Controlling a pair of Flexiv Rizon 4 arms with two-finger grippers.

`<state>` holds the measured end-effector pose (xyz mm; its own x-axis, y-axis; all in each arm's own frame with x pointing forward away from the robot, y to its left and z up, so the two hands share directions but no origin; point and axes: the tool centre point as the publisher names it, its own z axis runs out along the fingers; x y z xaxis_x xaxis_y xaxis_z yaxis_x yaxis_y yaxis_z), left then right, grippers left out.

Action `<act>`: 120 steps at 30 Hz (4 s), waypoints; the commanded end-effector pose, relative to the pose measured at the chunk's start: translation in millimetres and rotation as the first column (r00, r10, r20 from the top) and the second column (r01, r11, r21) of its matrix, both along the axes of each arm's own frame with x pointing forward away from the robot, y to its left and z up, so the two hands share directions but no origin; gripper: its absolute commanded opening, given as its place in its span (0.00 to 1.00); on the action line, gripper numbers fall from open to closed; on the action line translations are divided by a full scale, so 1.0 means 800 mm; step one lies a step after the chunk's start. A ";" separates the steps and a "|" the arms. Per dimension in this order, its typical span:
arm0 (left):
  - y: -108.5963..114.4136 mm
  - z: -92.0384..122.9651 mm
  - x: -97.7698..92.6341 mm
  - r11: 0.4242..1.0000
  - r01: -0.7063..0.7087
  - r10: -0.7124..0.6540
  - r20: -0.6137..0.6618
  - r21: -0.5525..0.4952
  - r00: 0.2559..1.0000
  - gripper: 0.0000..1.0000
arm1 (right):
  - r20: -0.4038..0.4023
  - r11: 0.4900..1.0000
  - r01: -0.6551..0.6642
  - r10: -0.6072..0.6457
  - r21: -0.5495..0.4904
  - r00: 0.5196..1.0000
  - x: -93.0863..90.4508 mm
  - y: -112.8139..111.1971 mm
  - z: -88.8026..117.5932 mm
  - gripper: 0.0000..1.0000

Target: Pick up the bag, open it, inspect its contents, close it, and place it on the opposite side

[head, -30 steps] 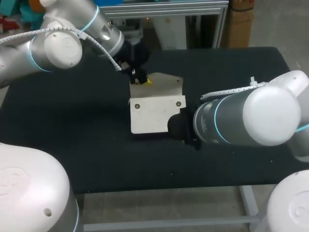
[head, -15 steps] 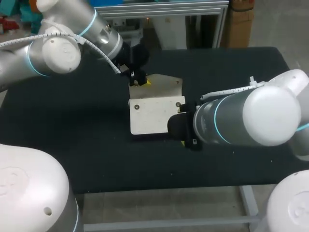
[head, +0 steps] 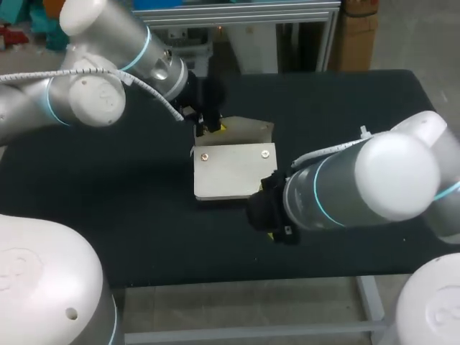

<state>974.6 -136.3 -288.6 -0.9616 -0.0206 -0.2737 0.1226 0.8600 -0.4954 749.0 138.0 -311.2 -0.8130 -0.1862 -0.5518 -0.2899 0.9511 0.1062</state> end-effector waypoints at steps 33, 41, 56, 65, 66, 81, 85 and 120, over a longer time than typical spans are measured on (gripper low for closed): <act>-0.018 -0.046 -0.019 0.994 0.095 -0.093 -0.039 0.046 0.995 0.00 | 0.555 0.928 0.361 -0.257 -0.085 0.791 0.035 -0.015 -0.060 0.48; -0.021 -0.052 -0.016 0.995 0.097 -0.094 -0.066 0.037 0.993 0.00 | 0.563 0.931 0.360 -0.267 -0.059 0.782 0.052 -0.010 -0.062 0.47; -0.012 -0.052 -0.019 0.995 0.092 -0.089 -0.078 0.026 0.993 0.00 | 0.545 0.930 0.367 -0.293 -0.030 0.786 0.065 -0.006 -0.072 0.40; -0.011 -0.055 -0.026 0.994 0.104 -0.102 -0.073 0.034 0.992 0.00 | 0.538 0.926 0.377 -0.315 -0.005 0.782 0.073 -0.006 -0.073 0.32; -0.011 -0.055 -0.026 0.994 0.107 -0.104 -0.071 0.036 0.992 0.00 | 0.538 0.926 0.377 -0.316 -0.004 0.782 0.073 -0.006 -0.073 0.31; -0.013 -0.061 -0.033 0.989 0.145 -0.143 -0.057 0.033 0.988 0.00 | 0.532 0.926 0.377 -0.327 0.014 0.781 0.076 -0.006 -0.073 0.02; -0.013 -0.061 -0.036 0.987 0.157 -0.155 -0.050 0.029 0.987 0.00 | 0.531 0.927 0.376 -0.327 0.018 0.782 0.076 -0.006 -0.072 0.00; -0.006 -0.088 -0.089 0.919 0.390 -0.395 0.124 0.063 0.910 0.00 | 0.502 0.929 0.367 -0.343 0.054 0.794 0.082 -0.013 -0.073 0.00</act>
<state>911.1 -142.1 -355.1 -0.8515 0.3577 -0.3834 0.5074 0.7467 -0.4301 819.4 133.0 -368.3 -0.5555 0.0381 -0.8306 0.1093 0.9936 -0.0275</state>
